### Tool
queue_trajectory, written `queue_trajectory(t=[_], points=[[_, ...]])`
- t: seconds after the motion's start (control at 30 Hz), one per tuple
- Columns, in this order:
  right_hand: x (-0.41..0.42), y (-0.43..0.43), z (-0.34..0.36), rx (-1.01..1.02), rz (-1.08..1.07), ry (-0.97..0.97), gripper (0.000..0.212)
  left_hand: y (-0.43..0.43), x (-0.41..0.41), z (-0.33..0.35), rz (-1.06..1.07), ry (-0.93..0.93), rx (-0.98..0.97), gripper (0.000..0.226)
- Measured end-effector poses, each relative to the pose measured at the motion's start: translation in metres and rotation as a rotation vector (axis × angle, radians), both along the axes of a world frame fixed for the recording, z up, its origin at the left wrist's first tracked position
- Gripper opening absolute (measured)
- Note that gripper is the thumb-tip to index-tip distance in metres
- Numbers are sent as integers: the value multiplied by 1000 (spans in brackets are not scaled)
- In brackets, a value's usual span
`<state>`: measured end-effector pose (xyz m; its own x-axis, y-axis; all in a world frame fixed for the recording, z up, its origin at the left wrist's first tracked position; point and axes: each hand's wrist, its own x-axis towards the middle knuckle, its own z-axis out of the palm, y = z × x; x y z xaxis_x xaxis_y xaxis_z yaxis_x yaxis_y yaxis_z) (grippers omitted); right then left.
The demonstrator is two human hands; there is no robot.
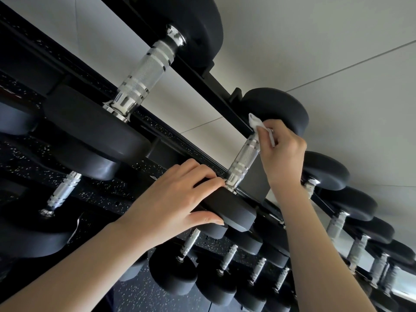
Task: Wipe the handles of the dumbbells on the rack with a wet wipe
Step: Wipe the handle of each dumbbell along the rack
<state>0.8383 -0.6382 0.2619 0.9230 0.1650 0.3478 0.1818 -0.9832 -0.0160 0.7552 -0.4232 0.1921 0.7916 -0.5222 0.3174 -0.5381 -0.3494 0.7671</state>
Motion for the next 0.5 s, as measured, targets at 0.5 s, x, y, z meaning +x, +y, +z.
queue_trajectory(t=[0.5], points=[[-63,19,13,423,-207,139,11,5,4,20,-27,-20,170,64]])
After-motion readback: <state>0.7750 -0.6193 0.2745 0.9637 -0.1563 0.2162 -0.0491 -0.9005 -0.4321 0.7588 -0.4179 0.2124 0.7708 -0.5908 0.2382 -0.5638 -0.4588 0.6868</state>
